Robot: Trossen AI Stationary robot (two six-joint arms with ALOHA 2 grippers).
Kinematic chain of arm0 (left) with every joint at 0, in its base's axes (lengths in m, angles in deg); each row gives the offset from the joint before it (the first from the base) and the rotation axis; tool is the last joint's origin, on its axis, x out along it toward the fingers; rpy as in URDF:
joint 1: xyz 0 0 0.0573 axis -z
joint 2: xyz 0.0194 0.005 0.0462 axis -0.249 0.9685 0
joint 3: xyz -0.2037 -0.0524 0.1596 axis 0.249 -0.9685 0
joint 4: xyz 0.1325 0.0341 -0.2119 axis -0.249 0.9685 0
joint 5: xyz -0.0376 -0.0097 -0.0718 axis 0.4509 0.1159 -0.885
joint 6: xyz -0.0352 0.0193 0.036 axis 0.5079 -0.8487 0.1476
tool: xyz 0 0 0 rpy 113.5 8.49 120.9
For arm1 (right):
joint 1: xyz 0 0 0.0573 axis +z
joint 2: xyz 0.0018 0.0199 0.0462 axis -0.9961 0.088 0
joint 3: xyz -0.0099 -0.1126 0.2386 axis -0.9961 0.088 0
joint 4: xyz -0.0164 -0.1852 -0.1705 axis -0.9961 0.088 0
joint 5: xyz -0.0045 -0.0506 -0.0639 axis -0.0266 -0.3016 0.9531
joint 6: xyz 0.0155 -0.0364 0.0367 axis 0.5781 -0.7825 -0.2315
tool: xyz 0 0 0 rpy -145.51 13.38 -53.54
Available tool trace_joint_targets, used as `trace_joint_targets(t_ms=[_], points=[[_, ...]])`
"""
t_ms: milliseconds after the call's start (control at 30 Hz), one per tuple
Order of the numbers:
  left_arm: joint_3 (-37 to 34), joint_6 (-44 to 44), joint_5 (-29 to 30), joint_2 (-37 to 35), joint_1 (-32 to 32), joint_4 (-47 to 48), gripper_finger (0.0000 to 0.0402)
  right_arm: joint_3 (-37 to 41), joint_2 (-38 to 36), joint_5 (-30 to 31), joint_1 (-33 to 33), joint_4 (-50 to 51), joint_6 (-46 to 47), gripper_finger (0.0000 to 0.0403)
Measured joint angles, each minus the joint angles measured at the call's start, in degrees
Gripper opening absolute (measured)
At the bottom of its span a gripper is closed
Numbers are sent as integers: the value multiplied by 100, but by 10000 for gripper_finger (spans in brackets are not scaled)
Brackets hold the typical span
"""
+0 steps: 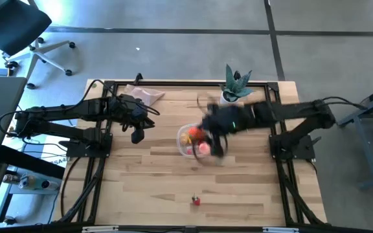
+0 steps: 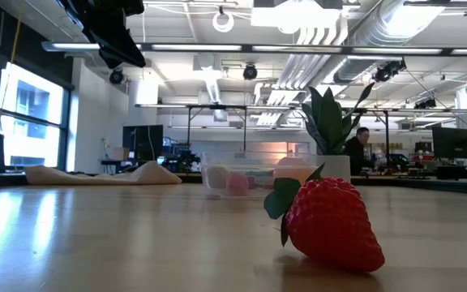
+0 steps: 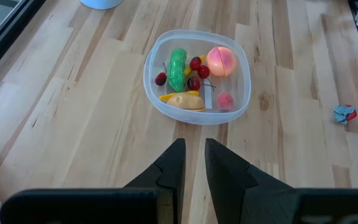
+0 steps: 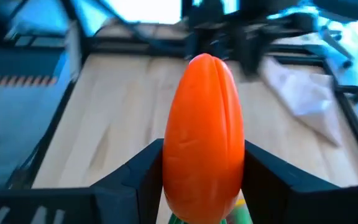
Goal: Pick and placing Produce into tupperware
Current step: Put the carrot into the transparent bin
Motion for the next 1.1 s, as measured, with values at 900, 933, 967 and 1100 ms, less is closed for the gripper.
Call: trace_joint_targets(t_ms=[900,933,967,1100], points=[[0,1,62,1,0,0,51,1536,2388,-1745,-1541,-996,18,169],[0,1,62,1,1,1,51,1537,2416,-1725,-1540,-979,12,169],[0,1,64,1,1,0,51,1537,2428,-1710,-1539,-984,12,169],[0,2,62,1,1,-2,51,1537,2429,-1707,-1539,-986,12,169]])
